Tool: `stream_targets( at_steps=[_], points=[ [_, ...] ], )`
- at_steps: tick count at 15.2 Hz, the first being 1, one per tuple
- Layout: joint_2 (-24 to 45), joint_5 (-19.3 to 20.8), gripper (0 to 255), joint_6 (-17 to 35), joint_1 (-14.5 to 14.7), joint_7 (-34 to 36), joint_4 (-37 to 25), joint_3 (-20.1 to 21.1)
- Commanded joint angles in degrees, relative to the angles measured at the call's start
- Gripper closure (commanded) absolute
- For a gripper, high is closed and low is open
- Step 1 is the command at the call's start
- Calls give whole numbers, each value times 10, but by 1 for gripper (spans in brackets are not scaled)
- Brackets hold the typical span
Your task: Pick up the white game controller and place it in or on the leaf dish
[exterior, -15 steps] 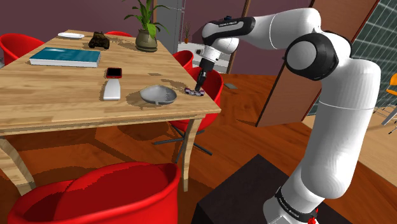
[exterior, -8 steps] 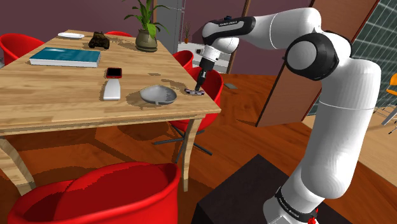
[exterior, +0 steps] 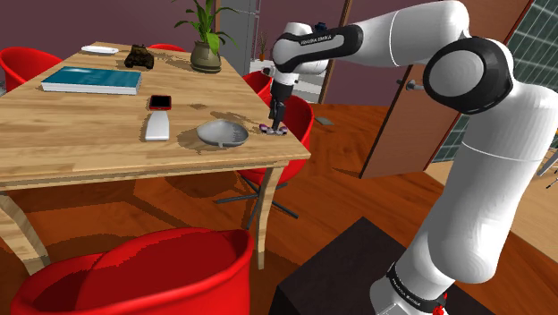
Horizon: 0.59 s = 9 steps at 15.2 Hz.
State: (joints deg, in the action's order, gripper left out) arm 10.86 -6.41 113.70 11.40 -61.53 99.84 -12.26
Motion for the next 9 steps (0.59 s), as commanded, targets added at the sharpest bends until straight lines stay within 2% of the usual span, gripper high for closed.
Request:
stream_targets(
  at_steps=[1, 5, 9],
  points=[
    [2, 6, 0, 17, 3, 1, 11, 1],
    [11, 3, 0, 42, 3, -1, 27, 2],
    [11, 3, 0, 42, 3, -1, 27, 2]
  ],
)
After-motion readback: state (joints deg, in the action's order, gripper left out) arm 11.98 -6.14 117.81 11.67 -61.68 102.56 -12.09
